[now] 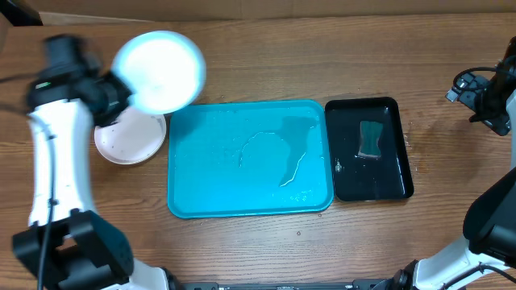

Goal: Clean dirty plates on tray and stack at the side
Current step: 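Swing the white plate left and lower it onto the plate stack, then release the white plate and raise the left gripper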

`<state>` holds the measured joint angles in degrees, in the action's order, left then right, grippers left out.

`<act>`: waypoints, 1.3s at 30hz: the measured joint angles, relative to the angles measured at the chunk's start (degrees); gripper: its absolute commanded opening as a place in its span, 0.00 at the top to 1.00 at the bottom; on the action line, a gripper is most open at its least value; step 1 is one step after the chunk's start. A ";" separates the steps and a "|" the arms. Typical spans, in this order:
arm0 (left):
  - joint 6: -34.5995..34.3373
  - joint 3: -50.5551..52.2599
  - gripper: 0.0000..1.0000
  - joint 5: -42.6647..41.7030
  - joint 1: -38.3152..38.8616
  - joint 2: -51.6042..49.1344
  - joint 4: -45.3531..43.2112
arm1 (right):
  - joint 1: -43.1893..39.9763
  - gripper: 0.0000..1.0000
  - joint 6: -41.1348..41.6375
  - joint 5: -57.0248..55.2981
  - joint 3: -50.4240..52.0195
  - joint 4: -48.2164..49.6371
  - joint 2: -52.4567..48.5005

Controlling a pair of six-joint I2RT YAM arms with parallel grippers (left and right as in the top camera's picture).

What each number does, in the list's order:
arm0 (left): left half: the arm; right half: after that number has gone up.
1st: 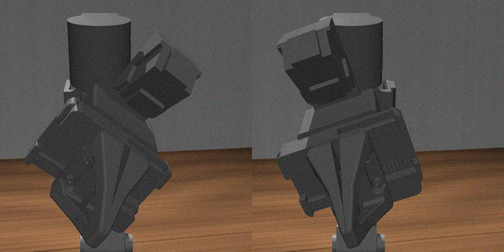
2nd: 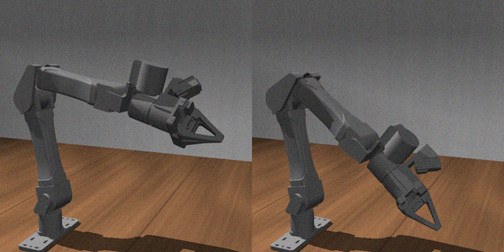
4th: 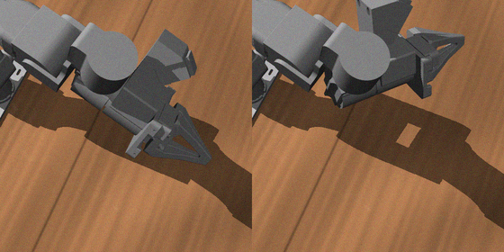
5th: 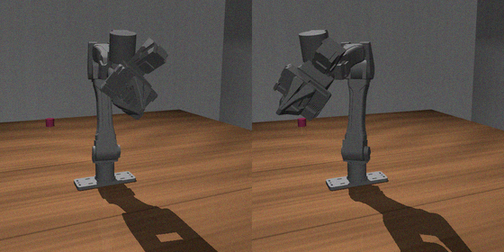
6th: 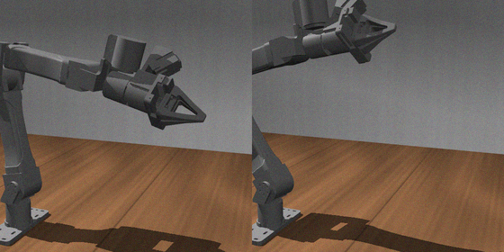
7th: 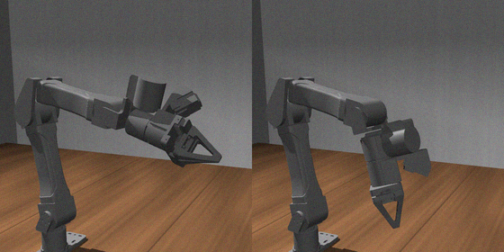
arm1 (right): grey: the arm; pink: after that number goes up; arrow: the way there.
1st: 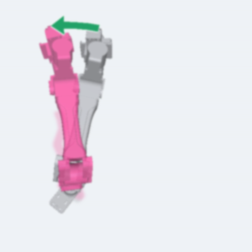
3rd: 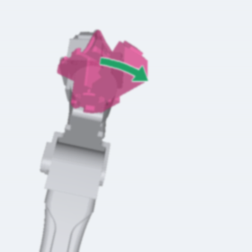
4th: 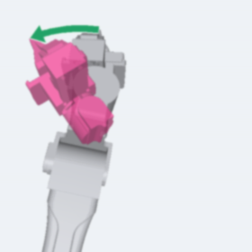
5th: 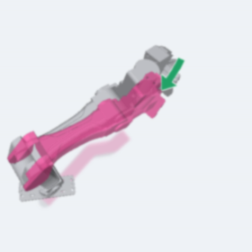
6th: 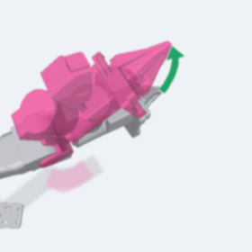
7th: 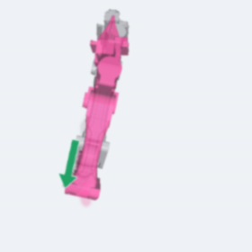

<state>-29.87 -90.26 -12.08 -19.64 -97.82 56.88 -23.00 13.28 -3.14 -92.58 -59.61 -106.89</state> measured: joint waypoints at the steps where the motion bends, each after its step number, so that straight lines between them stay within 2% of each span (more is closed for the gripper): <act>1: 0.04 0.00 0.96 -0.15 -2.99 0.00 0.98 | 0.02 0.00 0.00 0.02 0.00 0.00 0.00; 6: 1.14 0.00 0.96 -0.37 -15.85 0.00 3.56 | 0.02 0.00 0.02 0.00 0.00 -0.02 0.00; 9: 2.32 0.00 0.96 -0.37 -19.41 0.00 4.46 | 0.02 0.00 0.02 0.00 0.00 0.00 0.00; 16: 4.96 2.62 0.96 -0.85 -19.39 0.00 4.52 | 0.00 0.00 0.04 0.00 0.00 0.00 0.00; 28: 5.01 14.80 0.96 -0.76 -19.34 0.00 -3.74 | 0.02 0.00 0.00 0.00 0.00 0.00 0.00; 39: 5.09 15.65 0.96 -0.76 -19.34 0.00 -5.70 | 0.02 0.00 0.00 0.02 0.00 0.00 0.00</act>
<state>-24.77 -74.61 -12.84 -38.98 -97.82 51.18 -22.98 13.28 -3.11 -92.58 -59.61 -106.89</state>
